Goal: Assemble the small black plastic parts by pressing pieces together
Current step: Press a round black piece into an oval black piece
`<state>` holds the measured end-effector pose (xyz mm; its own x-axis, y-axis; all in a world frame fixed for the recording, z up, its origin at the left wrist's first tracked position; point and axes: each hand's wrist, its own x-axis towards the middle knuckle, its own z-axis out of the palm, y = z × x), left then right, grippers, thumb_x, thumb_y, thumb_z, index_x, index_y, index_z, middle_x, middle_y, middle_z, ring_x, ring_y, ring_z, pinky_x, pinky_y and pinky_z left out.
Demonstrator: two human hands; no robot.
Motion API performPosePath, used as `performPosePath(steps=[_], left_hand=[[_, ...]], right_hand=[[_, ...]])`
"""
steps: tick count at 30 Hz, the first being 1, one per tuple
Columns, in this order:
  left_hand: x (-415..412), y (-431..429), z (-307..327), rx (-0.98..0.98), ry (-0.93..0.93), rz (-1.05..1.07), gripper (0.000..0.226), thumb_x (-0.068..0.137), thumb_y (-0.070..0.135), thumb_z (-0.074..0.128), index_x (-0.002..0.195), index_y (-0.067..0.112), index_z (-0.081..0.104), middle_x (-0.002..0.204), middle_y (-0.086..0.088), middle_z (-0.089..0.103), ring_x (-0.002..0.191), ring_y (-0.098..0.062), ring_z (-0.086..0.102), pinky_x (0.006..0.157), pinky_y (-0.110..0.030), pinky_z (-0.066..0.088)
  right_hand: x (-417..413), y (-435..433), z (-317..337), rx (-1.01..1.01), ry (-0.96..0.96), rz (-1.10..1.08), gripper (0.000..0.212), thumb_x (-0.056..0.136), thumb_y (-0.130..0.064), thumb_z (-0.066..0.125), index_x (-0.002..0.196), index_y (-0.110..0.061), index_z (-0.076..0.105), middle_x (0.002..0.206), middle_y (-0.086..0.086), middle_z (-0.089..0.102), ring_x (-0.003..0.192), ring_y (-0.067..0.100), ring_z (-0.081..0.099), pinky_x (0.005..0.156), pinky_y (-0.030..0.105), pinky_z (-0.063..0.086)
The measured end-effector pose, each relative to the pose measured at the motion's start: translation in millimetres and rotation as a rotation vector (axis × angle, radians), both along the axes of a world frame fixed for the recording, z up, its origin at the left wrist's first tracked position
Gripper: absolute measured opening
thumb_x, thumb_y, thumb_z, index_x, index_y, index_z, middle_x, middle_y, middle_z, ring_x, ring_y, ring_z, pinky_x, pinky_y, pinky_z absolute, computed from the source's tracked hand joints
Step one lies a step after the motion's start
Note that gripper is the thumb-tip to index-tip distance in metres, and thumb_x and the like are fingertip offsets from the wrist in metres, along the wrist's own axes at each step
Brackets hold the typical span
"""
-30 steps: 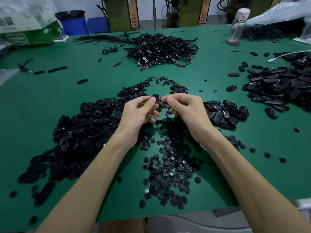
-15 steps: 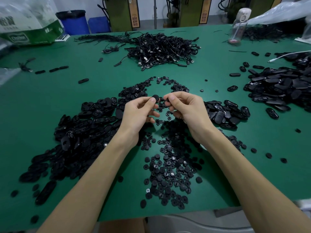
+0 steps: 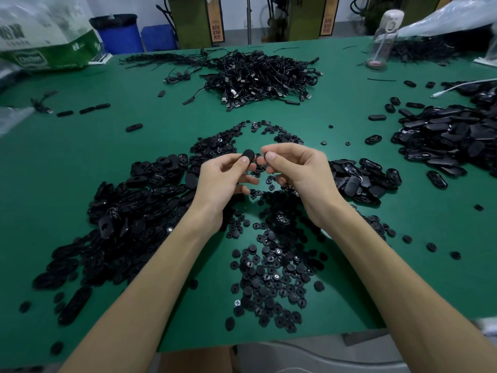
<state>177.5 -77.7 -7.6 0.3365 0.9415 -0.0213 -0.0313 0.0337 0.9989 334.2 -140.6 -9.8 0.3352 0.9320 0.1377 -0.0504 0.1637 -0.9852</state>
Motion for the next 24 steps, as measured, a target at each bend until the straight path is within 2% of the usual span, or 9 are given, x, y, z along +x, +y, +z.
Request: performPosePath(steps=[5,8,12,15,18,21,24], left_hand=[[1.2,-1.1,-0.8,0.032,-0.040,-0.074,0.019,0.105,0.003,0.056,0.106,0.011,0.073,0.101,-0.010,0.080,0.091,-0.021,0.078,0.080,-0.024,0.060],[1.6,-2.3,-1.0,0.055,-0.032,-0.113,0.021,0.104,0.000,0.055,0.110,0.009,0.073,0.102,-0.009,0.080,0.096,-0.021,0.078,0.085,-0.025,0.060],[2.5,-3.2,-0.9,0.084,0.002,-0.100,0.023,0.104,-0.001,0.054,0.121,0.001,0.070,0.104,-0.013,0.078,0.095,-0.021,0.078,0.086,-0.027,0.061],[3.2,-3.5,-0.5,0.107,0.031,-0.087,0.026,0.104,-0.002,0.054,0.125,-0.002,0.067,0.104,-0.014,0.078,0.094,-0.021,0.078,0.089,-0.029,0.061],[3.6,-4.5,0.4,0.134,0.040,-0.093,0.024,0.103,-0.003,0.054,0.121,-0.002,0.069,0.105,-0.018,0.077,0.090,-0.022,0.078,0.081,-0.025,0.061],[4.4,-5.3,0.1,0.152,0.041,-0.084,0.023,0.101,-0.005,0.055,0.117,0.001,0.071,0.100,-0.020,0.077,0.087,-0.023,0.078,0.076,-0.022,0.059],[5.0,-4.8,-1.5,0.177,0.054,-0.071,0.024,0.101,-0.005,0.056,0.119,-0.001,0.070,0.100,-0.017,0.077,0.085,-0.024,0.078,0.077,-0.024,0.060]], right_hand=[[0.1,0.9,-0.1,0.011,0.031,-0.009,0.009,0.096,-0.010,0.072,0.104,-0.012,0.075,0.096,0.006,0.080,0.080,0.014,0.073,0.064,0.022,0.051],[0.1,0.6,0.2,0.013,0.001,-0.034,0.008,0.096,-0.010,0.072,0.103,-0.012,0.073,0.096,0.005,0.081,0.080,0.016,0.074,0.064,0.021,0.052],[0.5,0.9,0.0,-0.002,-0.078,-0.088,0.006,0.094,-0.012,0.074,0.100,-0.014,0.076,0.088,-0.004,0.077,0.079,0.008,0.068,0.067,0.021,0.052],[0.5,1.0,-0.5,-0.016,-0.108,-0.112,0.007,0.093,-0.011,0.075,0.100,-0.013,0.077,0.084,0.001,0.073,0.077,0.006,0.064,0.067,0.019,0.052],[-0.5,1.3,-1.2,-0.017,-0.152,-0.136,0.007,0.092,-0.012,0.076,0.100,-0.013,0.077,0.085,0.006,0.074,0.076,0.007,0.065,0.068,0.020,0.050],[-1.0,2.1,-2.3,-0.004,-0.204,-0.170,0.009,0.090,-0.013,0.078,0.099,-0.015,0.076,0.080,-0.003,0.073,0.074,0.004,0.065,0.068,0.018,0.048],[-1.8,3.0,-3.7,0.001,-0.280,-0.190,0.006,0.089,-0.014,0.078,0.093,-0.018,0.078,0.077,-0.004,0.074,0.071,0.006,0.065,0.068,0.020,0.049]])
